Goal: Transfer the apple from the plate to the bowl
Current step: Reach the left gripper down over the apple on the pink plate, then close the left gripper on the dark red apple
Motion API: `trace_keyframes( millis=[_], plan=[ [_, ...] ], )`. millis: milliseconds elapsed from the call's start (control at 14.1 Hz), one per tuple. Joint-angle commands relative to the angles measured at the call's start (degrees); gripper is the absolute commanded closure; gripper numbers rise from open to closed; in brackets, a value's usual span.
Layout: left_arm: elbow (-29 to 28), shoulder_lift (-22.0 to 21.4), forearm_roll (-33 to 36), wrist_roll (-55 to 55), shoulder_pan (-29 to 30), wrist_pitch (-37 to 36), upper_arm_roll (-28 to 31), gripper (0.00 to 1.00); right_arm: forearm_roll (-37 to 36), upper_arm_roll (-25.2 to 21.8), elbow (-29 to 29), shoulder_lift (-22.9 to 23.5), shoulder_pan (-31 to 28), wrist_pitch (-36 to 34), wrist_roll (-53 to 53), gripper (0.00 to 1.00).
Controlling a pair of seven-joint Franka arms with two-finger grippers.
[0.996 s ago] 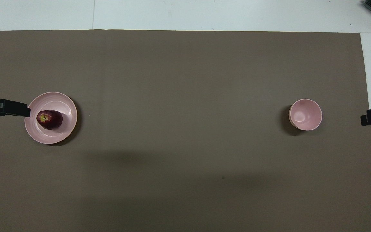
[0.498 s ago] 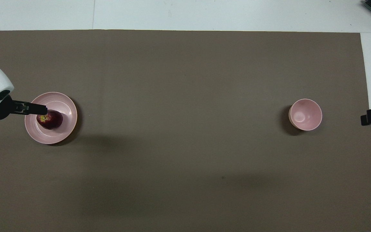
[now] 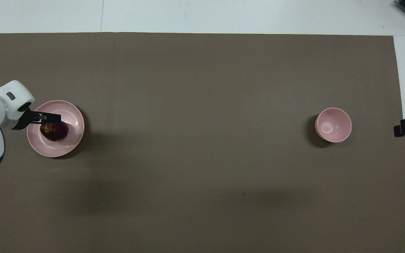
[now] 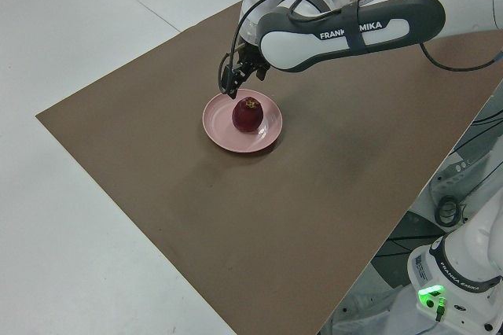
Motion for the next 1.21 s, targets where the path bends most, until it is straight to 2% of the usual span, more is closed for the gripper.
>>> trace_keyframes(
  millis=[0, 213, 783, 925, 996, 1067, 1138],
  plan=[
    [-3.4, 0.5, -0.9, 1.1, 0.6, 4.9, -0.1, 0.00, 0.3, 0.4, -1.5, -1.2, -0.4, 0.9, 0.7, 0.00],
    [-6.9, 1.5, -0.9, 1.2, 1.2, 10.0, -0.1, 0.00, 0.3, 0.4, -1.5, -1.2, -0.4, 0.9, 0.7, 0.00],
    [-8.5, 2.4, -0.9, 2.2, 1.9, 12.8, -0.1, 0.00, 0.3, 0.4, -1.5, -1.2, -0.4, 0.9, 0.7, 0.00],
    [-8.5, 2.4, -0.9, 1.9, 1.9, 12.7, -0.2, 0.34, 0.3, 0.4, -1.5, -1.2, -0.4, 0.8, 0.7, 0.00],
    [-8.3, 2.5, -0.9, 1.5, 2.0, 12.4, -0.2, 0.56, 0.3, 0.4, -1.5, -1.2, -0.3, 0.8, 0.7, 0.00],
    [-8.1, 2.5, -0.9, 1.4, 2.0, 12.5, -0.2, 0.82, 0.3, 0.4, -1.5, -1.2, -0.4, 0.8, 0.7, 0.00],
    [-7.8, 2.7, -1.0, 1.3, 2.0, 12.8, -0.2, 1.00, 0.3, 0.4, -1.5, -1.3, -0.3, 0.7, 0.6, 0.00]
  ],
)
